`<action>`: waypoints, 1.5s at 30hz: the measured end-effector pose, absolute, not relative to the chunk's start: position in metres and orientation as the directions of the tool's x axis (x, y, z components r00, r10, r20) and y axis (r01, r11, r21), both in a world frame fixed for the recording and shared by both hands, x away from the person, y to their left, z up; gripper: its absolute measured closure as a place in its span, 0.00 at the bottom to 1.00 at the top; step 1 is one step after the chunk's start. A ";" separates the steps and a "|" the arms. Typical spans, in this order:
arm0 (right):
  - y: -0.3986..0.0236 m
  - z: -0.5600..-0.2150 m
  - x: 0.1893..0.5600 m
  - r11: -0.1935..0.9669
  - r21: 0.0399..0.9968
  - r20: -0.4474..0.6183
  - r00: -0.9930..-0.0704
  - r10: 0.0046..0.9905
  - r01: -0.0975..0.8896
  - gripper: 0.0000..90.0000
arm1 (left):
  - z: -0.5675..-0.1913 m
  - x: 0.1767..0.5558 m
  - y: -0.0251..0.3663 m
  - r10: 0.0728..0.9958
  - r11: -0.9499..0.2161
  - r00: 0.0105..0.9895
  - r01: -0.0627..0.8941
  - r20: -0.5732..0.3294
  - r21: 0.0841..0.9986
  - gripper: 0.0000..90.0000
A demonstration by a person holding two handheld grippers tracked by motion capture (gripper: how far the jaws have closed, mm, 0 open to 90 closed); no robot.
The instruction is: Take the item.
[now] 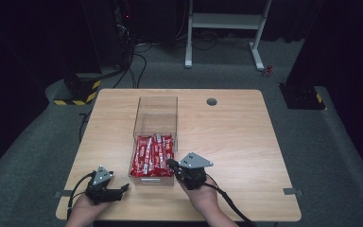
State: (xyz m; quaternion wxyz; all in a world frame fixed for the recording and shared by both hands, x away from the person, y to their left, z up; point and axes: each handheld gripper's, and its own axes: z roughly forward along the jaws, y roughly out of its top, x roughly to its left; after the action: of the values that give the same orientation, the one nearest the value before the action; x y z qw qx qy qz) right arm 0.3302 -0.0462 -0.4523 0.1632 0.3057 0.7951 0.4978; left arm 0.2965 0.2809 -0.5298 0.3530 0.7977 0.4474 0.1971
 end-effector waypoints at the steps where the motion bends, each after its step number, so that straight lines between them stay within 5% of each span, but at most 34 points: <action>1: -0.046 -0.452 0.330 0.315 0.892 0.047 -0.760 0.648 0.324 1.00 | -0.530 0.297 0.281 0.853 -0.351 0.522 0.575 -0.001 0.739 0.18; 45: -0.054 -0.444 0.325 0.295 0.907 0.044 -0.763 0.644 0.302 1.00 | -0.530 0.297 0.281 0.853 -0.351 0.522 0.574 -0.001 0.740 0.18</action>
State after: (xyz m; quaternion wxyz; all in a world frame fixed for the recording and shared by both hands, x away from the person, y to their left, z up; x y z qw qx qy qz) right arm 0.3247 -0.0538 -0.4445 0.1673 0.3005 0.7871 0.5121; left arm 0.2965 0.2809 -0.5299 0.3530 0.7977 0.4473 0.1976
